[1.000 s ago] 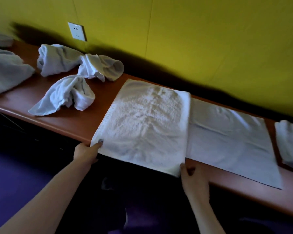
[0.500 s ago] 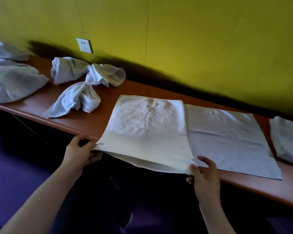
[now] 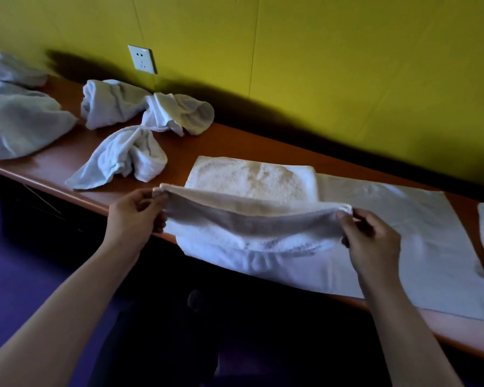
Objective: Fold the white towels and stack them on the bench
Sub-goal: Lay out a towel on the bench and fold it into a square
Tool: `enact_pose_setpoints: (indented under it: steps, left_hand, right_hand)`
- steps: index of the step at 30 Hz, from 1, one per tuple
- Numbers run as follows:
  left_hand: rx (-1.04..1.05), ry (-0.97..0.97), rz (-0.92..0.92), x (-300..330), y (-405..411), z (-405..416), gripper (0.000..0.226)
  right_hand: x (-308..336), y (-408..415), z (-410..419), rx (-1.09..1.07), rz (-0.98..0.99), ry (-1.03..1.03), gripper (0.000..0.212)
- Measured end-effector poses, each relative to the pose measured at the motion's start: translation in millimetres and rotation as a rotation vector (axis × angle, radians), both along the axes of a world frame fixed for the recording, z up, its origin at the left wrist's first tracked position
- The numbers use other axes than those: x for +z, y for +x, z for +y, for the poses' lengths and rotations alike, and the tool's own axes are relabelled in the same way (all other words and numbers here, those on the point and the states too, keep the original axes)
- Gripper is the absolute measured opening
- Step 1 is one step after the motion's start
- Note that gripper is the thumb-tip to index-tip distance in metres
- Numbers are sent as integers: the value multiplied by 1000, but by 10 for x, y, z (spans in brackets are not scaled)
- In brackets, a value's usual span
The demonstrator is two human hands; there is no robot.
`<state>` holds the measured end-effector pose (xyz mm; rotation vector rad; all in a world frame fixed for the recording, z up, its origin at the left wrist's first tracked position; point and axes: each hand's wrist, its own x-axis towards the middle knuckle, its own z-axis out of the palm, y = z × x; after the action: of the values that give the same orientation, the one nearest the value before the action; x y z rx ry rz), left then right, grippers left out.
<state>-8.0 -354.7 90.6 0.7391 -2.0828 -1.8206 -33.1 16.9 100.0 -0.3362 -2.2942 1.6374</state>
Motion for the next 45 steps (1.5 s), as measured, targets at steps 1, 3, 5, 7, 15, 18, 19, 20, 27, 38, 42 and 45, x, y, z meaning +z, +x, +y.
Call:
enact_pose_setpoints:
  steps: [1,3,5,7,15,18,19,20,27,38,42,45]
  left_hand:
    - [6,-17,13,-12,-142,-4,10]
    - [15,-62,22,-45,-433,5,13]
    - [19,-84,6,-98,-717,35,15]
    - [14,-86,-14,-163,-979,76,15]
    - [12,-97,32,-406,-1859,71,19]
    - [17,-142,-8,-584,-2033,88,16]
    - [19,-166,-44,-650,-2044,101,19]
    - [12,-226,-95,-713,-2029,115,28]
    - [-468,-1053,59,-820,-1280,564,38]
    - [-705,-1201,-176,-1060,-855,859,59]
    - [-692,-1128,-144,-1025,-823,813,60]
    - [-479,-1078,-210,-937,-829,654,57]
  right_hand:
    - [-2,-169,-16,-10,16,22,14]
    - [-65,-533,-41,-29,17,68,22]
    - [-170,-882,-68,-25,12,143,28]
    - [-284,-1176,-87,-23,7,191,31]
    - [-490,-1994,-149,-87,-10,256,35]
    - [-637,-2162,-156,-73,-39,279,34]
    - [-681,-2184,-167,-63,-66,295,34]
    - [-721,-2184,-176,-56,-103,310,33]
    - [-661,-1548,-91,-56,-242,411,29]
    - [-618,-1106,-10,32,-711,-41,54]
    - [-570,-1090,-128,10,-515,-120,20]
    - [-402,-1127,-343,2,-329,-36,6]
